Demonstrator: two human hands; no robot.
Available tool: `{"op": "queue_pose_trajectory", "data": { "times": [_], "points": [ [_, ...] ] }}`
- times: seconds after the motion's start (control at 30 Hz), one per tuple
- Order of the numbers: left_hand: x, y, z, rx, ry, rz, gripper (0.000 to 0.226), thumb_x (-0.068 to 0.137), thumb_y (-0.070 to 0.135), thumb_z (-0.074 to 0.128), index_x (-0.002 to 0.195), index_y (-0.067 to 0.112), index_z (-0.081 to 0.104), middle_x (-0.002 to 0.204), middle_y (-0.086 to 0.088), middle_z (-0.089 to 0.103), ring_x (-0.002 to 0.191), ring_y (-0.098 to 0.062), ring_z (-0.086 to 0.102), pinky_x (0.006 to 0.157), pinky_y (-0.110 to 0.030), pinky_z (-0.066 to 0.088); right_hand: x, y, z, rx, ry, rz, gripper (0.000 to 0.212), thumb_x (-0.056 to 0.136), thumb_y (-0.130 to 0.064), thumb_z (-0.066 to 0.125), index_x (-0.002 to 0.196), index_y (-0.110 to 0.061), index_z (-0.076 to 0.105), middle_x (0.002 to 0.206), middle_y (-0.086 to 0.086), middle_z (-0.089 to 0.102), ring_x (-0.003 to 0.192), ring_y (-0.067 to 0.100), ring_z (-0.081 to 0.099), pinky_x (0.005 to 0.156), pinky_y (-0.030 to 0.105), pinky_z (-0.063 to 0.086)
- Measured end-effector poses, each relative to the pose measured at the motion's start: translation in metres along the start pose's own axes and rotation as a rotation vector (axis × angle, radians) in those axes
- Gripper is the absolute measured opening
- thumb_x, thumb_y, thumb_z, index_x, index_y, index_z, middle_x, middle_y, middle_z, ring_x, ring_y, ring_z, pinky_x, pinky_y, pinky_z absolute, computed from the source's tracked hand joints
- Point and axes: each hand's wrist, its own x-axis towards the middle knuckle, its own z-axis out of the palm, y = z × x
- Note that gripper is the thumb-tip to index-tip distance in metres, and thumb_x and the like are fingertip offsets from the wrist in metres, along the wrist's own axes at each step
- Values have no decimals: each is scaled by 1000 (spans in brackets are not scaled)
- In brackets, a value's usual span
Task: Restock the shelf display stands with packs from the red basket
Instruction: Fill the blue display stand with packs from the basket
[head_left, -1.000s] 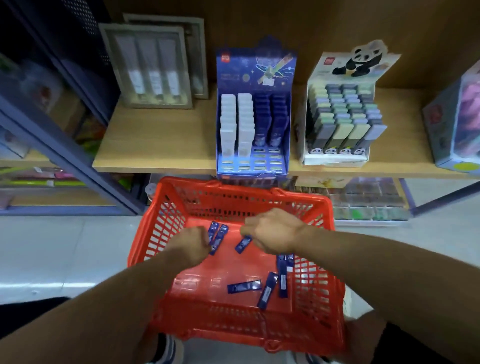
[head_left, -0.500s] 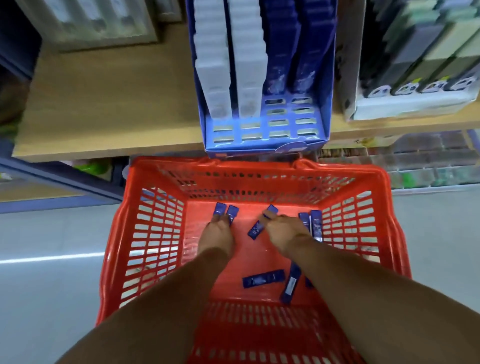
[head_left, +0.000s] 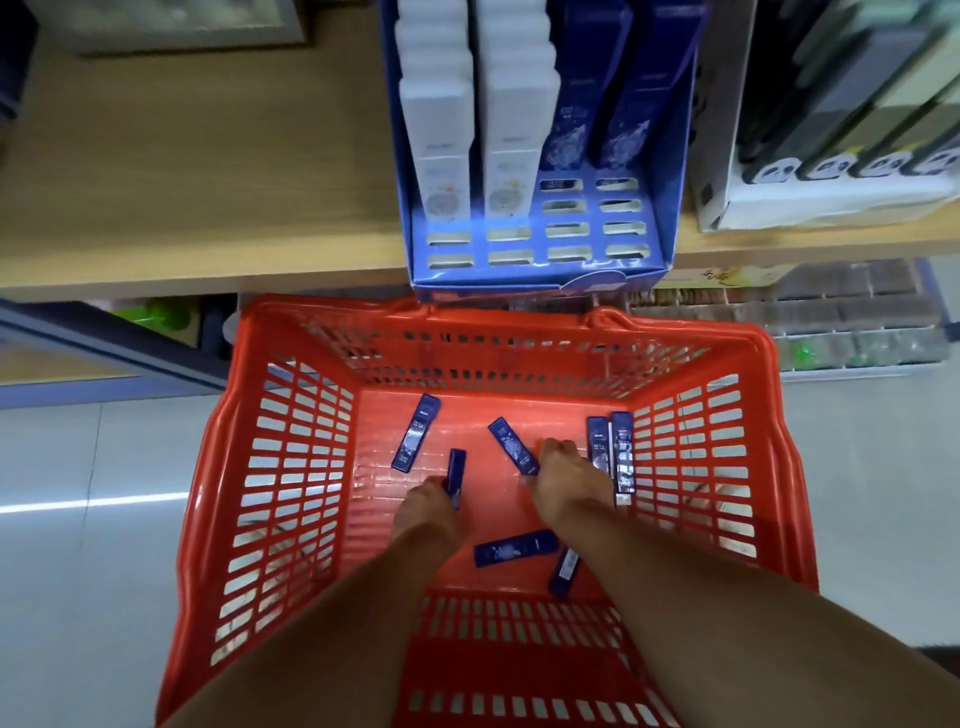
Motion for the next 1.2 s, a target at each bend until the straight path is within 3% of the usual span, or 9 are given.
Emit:
{"op": "queue_pose_trajectory", "data": {
  "times": [0.27, 0.37, 0.53, 0.6, 0.67, 0.83, 0.97, 1.1, 1.2],
  "points": [
    [-27, -15, -28, -66, -88, 91, 19, 92, 25, 66, 107, 17, 58, 112, -9, 68, 100, -26, 63, 77, -28, 45, -25, -5, -33, -22, -27, -162, 19, 99, -15, 46, 118, -12, 51, 114, 14, 62, 105, 34, 62, 77, 36, 44],
    [-49, -7, -67, -2, -72, 168, 13, 91, 21, 66, 95, 22, 53, 103, -6, 66, 91, -24, 64, 71, -27, 45, -48, -14, -76, -121, -39, -317, 18, 94, -18, 58, 111, -14, 58, 115, 13, 62, 108, 33, 59, 79, 33, 42],
    [-99, 23, -138, 246, -37, 406, 14, 92, 16, 61, 88, 23, 49, 101, -7, 68, 105, -30, 64, 74, -28, 40, -103, -35, -164, -313, -51, -562, 19, 90, -26, 68, 106, -16, 71, 110, 12, 69, 108, 31, 62, 86, 32, 51],
    [-124, 39, -165, 307, -26, 488, 10, 90, 14, 62, 87, 22, 56, 80, 4, 62, 95, -22, 67, 66, -22, 37, -132, -39, -202, -422, -41, -631, 16, 92, -22, 66, 106, -17, 71, 109, 10, 70, 107, 28, 62, 78, 26, 44],
    [-150, 59, -191, 338, -23, 518, 5, 88, 14, 66, 89, 18, 62, 76, 4, 61, 66, -5, 62, 53, -13, 35, -160, -39, -241, -488, 7, -676, 15, 93, -22, 65, 106, -18, 70, 107, 6, 70, 104, 25, 62, 71, 24, 35],
    [-210, 98, -241, 173, 1, 703, 22, 86, 16, 76, 81, 22, 56, 75, 1, 66, 62, -12, 63, 57, -20, 45, -201, -12, -332, -243, 172, -661, 18, 100, -23, 58, 113, -19, 70, 99, -1, 71, 89, 18, 65, 71, 31, 46],
    [-241, 115, -256, -237, 51, 842, 15, 88, 16, 77, 97, 17, 66, 79, -5, 69, 63, -16, 68, 61, -31, 54, -197, 11, -350, 106, 526, -659, 31, 102, -24, 54, 132, -27, 59, 99, -2, 70, 81, 16, 66, 74, 35, 52],
    [-228, 114, -264, -274, 241, 878, 26, 82, 39, 78, 95, 20, 67, 82, -6, 69, 70, -23, 65, 75, -51, 56, -179, 2, -345, 287, 630, -649, 20, 99, -31, 59, 118, -29, 51, 94, -6, 64, 86, 19, 63, 78, 43, 53],
    [-216, 116, -274, -248, 347, 877, 31, 79, 45, 79, 90, 19, 66, 80, -1, 69, 74, -24, 65, 73, -51, 56, -170, -11, -340, 285, 690, -672, 18, 100, -33, 58, 117, -30, 54, 99, -3, 65, 93, 22, 60, 81, 41, 52]
  ]
}}
